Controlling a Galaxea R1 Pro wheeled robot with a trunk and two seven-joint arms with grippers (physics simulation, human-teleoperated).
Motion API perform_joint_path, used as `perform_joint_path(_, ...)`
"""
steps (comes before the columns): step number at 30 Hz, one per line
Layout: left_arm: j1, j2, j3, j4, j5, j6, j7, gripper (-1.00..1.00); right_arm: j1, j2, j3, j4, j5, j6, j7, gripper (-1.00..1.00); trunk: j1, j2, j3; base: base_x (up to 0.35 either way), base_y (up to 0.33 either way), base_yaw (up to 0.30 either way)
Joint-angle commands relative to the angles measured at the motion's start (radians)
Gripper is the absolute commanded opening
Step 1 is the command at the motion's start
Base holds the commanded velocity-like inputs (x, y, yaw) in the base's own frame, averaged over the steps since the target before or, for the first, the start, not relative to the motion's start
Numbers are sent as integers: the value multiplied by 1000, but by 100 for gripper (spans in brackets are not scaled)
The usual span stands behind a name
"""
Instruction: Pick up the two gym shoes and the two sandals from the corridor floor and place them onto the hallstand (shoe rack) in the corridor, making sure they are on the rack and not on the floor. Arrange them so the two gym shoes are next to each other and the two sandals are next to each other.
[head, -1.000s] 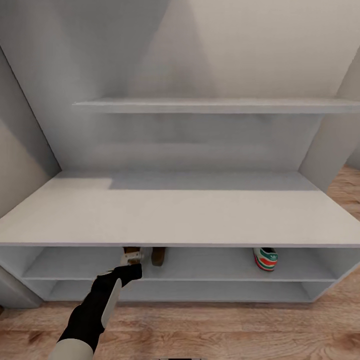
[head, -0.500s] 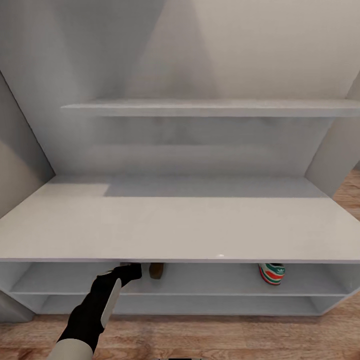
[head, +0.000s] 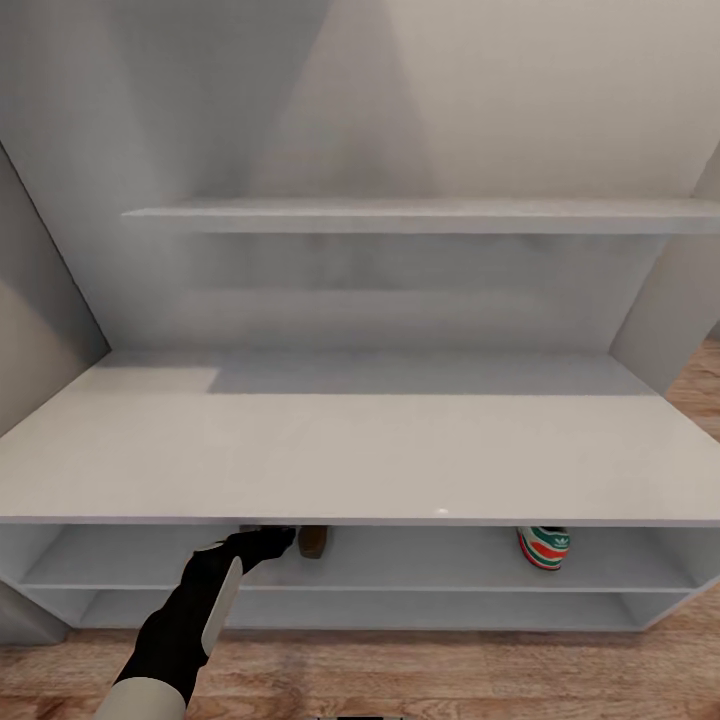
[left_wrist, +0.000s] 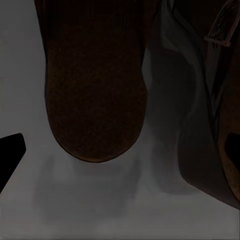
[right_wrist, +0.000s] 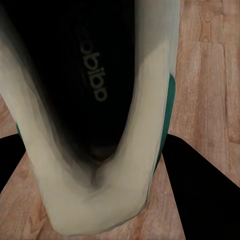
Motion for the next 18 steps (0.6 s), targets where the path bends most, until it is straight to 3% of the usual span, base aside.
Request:
perform_joint_path(1,0,-1,4,-1,7,6,-3,100,-1,0,-1,-1,3,5,-2,-100,0,0,-1,0,0,0)
perform_joint_path(9,0,-2,4,-1,7,6,-3,100,-1,0,-1,-1,3,5,-2,-100,0,0,-1,-13,0,0)
perform_joint_path(18,0,-1,4,-1,7,6,-3,100,-1,1,-1,-1,3,5,-2,-100,0,0,-1,-293,0,0)
